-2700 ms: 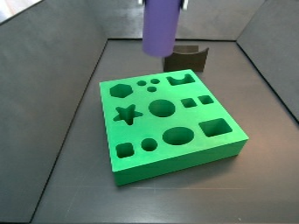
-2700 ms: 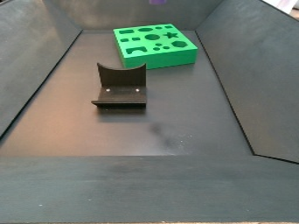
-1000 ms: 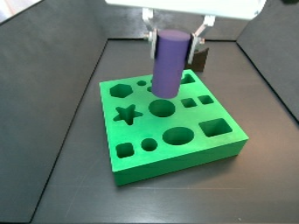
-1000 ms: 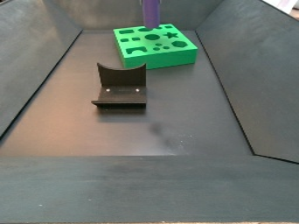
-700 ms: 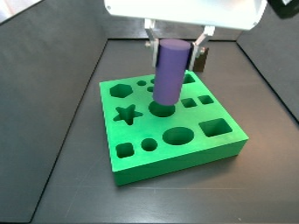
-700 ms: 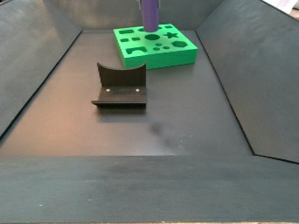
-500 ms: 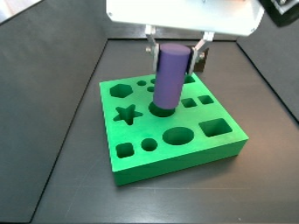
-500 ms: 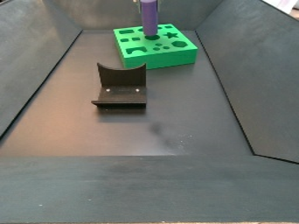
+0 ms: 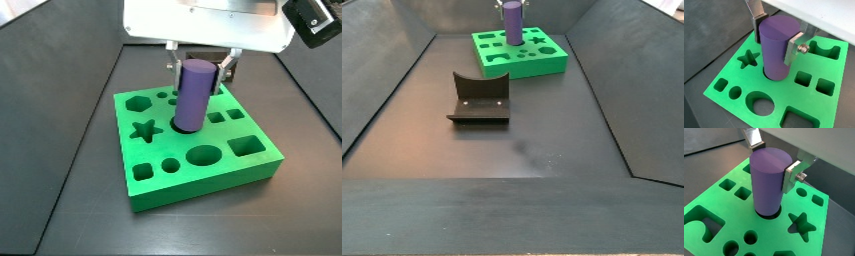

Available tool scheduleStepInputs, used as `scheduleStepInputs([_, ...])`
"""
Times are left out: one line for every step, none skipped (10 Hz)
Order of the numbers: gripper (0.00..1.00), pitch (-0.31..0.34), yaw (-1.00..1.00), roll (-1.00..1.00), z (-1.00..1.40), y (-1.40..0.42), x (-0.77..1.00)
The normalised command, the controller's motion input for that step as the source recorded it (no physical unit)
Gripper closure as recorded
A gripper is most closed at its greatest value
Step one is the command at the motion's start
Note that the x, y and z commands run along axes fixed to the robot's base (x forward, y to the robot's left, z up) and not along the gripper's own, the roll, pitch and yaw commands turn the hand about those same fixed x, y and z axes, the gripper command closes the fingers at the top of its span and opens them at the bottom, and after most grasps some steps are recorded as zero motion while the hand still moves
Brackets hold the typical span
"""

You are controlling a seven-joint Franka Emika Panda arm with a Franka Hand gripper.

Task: Pick up the round object. Move up. Place the round object on the fixture. Regrasp the round object. Move to above the board. Insert the round object.
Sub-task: Insert the round object.

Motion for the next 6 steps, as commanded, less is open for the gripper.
scheduleStepInputs([1.00,0.000,0.00,0.05,-0.48,0.06,0.00])
scheduleStepInputs([1.00,-0.009,0.00,0.03,-0.45,0.04,-0.05])
scheduleStepInputs([1.00,-0.001,0.00,0.03,-0.41,0.02,-0.12])
scheduleStepInputs([1.00,0.000,0.00,0.06,-0.37,0.00,-0.23])
scheduleStepInputs([1.00,0.000,0.00,0.08,-0.35,0.00,-0.30])
scheduleStepInputs([1.00,-0.027,0.00,0.03,-0.41,0.00,-0.25])
